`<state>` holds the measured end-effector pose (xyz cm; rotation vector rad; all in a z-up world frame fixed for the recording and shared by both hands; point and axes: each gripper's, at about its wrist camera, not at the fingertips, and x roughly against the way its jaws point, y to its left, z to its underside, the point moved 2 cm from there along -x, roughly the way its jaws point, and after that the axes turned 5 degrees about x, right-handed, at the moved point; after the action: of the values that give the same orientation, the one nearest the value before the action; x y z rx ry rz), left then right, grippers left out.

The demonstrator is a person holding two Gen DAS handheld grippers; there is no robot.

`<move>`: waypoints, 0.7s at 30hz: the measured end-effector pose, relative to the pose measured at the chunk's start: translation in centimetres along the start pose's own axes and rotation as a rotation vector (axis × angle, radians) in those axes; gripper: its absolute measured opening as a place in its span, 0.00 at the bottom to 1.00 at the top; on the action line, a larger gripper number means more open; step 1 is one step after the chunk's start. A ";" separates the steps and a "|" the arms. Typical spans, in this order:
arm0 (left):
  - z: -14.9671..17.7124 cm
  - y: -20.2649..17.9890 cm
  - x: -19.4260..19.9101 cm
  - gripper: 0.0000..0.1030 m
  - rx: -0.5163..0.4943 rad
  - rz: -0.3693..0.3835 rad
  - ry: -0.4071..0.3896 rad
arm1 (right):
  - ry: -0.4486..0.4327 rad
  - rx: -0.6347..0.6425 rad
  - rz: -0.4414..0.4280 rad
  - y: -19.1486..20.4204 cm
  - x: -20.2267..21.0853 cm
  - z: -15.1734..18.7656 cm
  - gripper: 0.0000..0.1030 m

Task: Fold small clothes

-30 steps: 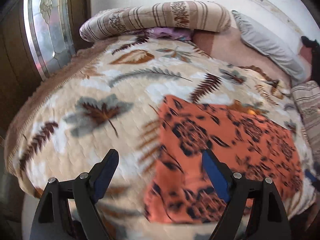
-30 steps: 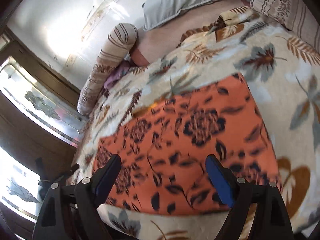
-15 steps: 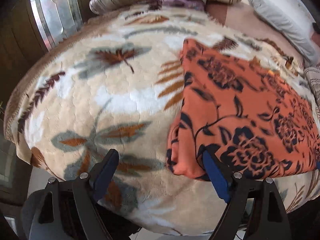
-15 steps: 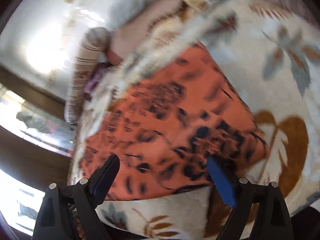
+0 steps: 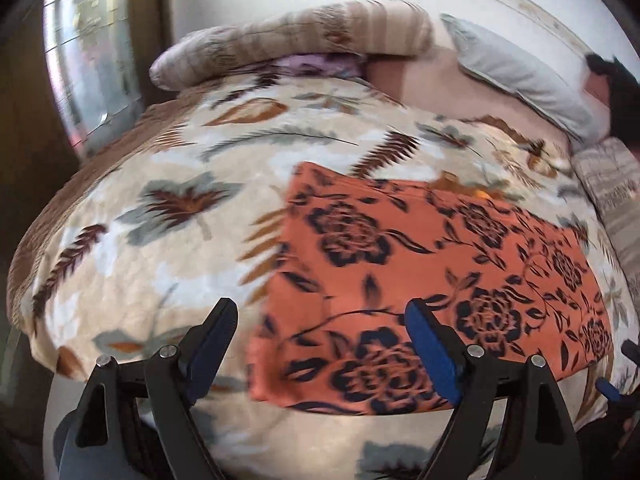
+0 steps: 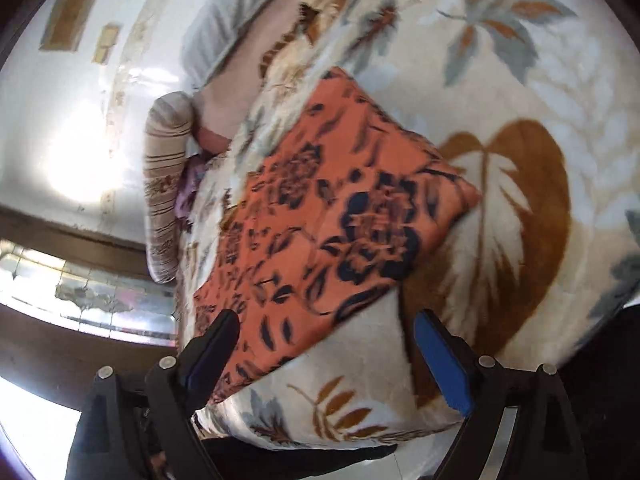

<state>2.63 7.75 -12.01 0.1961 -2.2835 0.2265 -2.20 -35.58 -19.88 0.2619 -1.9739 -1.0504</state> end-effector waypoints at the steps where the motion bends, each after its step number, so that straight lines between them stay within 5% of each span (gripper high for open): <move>1: 0.1 -1.1 -0.4 0.84 -0.014 0.006 0.002 | -0.009 -0.021 0.004 -0.5 -0.2 -0.3 0.88; 11: 0.6 -6.6 -2.7 0.84 -0.081 0.022 0.027 | -0.079 -0.177 -0.067 -2.4 -2.2 -4.7 0.89; 21: 0.8 -6.7 -5.2 0.84 -0.114 -0.040 0.068 | -0.114 -0.019 0.021 -0.2 -3.5 -5.5 0.86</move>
<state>6.89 1.36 -15.78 0.1726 -2.2153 0.0802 4.16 -37.05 -20.65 0.1737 -2.0629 -1.0906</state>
